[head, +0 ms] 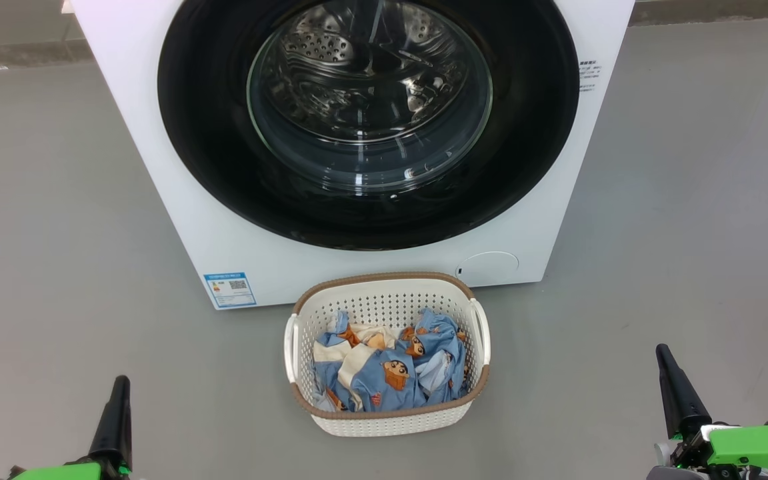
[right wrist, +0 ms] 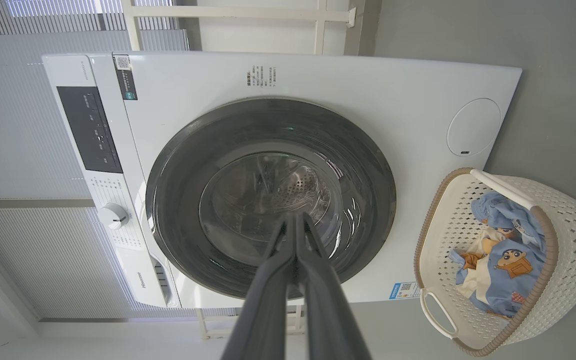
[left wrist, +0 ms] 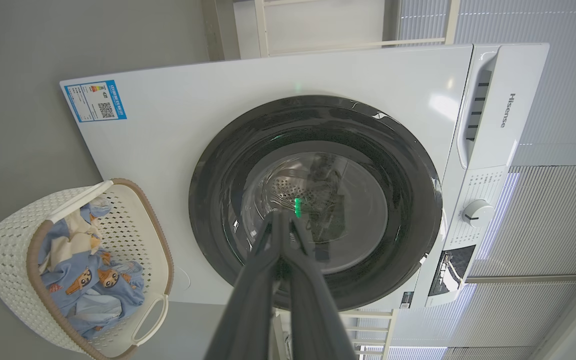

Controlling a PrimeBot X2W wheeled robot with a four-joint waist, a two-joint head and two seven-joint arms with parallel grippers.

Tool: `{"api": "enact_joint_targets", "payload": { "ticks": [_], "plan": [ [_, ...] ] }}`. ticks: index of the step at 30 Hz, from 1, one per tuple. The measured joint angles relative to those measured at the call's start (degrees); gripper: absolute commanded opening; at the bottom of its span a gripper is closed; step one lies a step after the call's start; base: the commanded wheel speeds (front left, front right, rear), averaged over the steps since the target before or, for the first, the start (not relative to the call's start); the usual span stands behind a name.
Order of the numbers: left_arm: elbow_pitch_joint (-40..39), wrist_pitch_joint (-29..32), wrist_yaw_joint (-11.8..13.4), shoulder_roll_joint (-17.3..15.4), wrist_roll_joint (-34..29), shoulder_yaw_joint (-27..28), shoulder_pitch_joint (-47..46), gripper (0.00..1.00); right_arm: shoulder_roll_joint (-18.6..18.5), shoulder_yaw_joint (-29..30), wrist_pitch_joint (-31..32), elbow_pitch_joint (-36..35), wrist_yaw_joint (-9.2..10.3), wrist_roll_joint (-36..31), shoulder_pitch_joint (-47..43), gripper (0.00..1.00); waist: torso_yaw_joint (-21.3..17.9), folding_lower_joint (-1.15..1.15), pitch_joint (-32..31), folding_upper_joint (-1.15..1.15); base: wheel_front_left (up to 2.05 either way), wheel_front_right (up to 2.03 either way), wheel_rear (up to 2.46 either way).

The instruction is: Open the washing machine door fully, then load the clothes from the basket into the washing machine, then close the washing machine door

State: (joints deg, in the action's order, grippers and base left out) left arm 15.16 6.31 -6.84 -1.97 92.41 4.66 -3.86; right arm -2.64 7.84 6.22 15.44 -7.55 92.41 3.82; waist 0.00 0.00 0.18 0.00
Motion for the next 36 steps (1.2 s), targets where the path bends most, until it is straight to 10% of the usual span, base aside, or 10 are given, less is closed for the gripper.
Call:
{"api": "enact_joint_targets", "payload": {
  "ticks": [28,29,36],
  "plan": [
    [0.1,0.0,0.0,0.0,0.0,0.0,0.0,0.00,0.0,0.0,0.0,0.1,0.00,0.0,0.0,0.00,0.0,0.00,0.0,0.00,0.00,0.00,0.00],
    [0.5,0.0,0.0,0.2,0.0,-0.1,0.2,1.00,0.1,0.0,0.0,0.6,0.00,0.0,-0.2,1.00,0.0,0.00,0.0,0.00,0.00,0.00,0.00],
    [2.6,-0.4,0.0,1.3,0.0,-0.8,2.4,1.00,0.7,0.0,-0.3,2.7,0.00,0.0,-2.2,1.00,0.0,0.00,0.0,0.00,0.00,0.00,0.00]
  ]
}}
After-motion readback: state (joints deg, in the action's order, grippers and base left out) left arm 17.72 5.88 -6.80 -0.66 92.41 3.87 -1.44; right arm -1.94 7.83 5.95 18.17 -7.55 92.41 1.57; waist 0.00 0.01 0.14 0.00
